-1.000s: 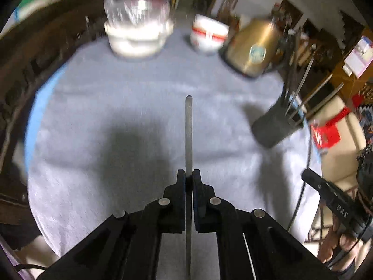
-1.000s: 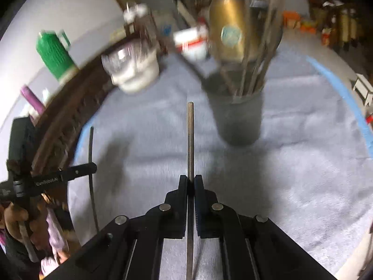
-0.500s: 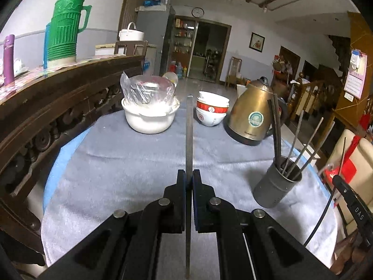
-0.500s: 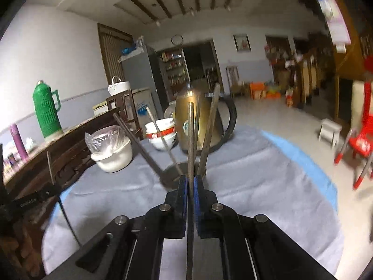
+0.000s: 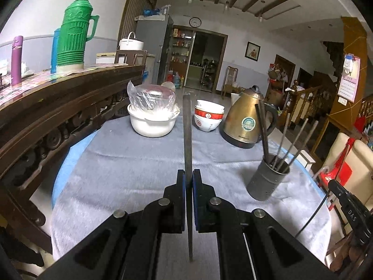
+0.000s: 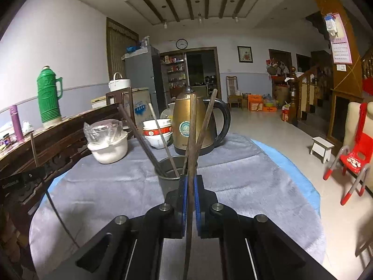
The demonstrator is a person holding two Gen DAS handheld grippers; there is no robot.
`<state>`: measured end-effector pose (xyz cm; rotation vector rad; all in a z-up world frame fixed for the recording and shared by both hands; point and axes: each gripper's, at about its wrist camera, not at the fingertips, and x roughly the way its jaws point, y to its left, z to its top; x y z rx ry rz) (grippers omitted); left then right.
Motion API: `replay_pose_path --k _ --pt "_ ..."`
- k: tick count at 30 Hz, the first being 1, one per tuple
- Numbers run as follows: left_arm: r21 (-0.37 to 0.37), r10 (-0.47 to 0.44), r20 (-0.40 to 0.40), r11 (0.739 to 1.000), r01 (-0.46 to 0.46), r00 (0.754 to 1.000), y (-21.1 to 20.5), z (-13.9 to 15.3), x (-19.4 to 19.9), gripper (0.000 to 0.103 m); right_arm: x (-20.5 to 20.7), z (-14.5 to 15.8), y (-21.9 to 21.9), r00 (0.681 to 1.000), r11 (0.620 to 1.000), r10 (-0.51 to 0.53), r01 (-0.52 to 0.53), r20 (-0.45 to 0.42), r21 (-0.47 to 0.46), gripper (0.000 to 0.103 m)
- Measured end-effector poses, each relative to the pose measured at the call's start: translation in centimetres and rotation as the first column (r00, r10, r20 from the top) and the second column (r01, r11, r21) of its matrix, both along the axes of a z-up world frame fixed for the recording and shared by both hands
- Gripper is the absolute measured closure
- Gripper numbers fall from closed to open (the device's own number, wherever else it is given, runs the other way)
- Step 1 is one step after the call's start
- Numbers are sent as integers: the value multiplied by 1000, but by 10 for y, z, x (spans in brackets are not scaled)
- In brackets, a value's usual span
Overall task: Organize utensils
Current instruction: 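Lift both chopsticks upright and carry them over the grey holder, then lower both held chopsticks into the grey holder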
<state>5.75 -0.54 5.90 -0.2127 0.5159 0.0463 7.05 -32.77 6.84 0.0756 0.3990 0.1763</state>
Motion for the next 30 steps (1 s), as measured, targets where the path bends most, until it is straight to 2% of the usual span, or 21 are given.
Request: replay_pose_path --k 10,18,30 --pt "-38 1 -5 999 -1 1000 8 0 -32 97 -40 5 -5 1000 1000 0 0 -17 29 97" --pt "-81 10 -8 997 -11 1000 14 1 -32 98 -42 9 -10 1000 999 -6 7 -18 41 97" --pt "-121 1 34 993 3 999 12 20 -28 98 -41 25 -13 1000 996 6 -7 10 93 97"
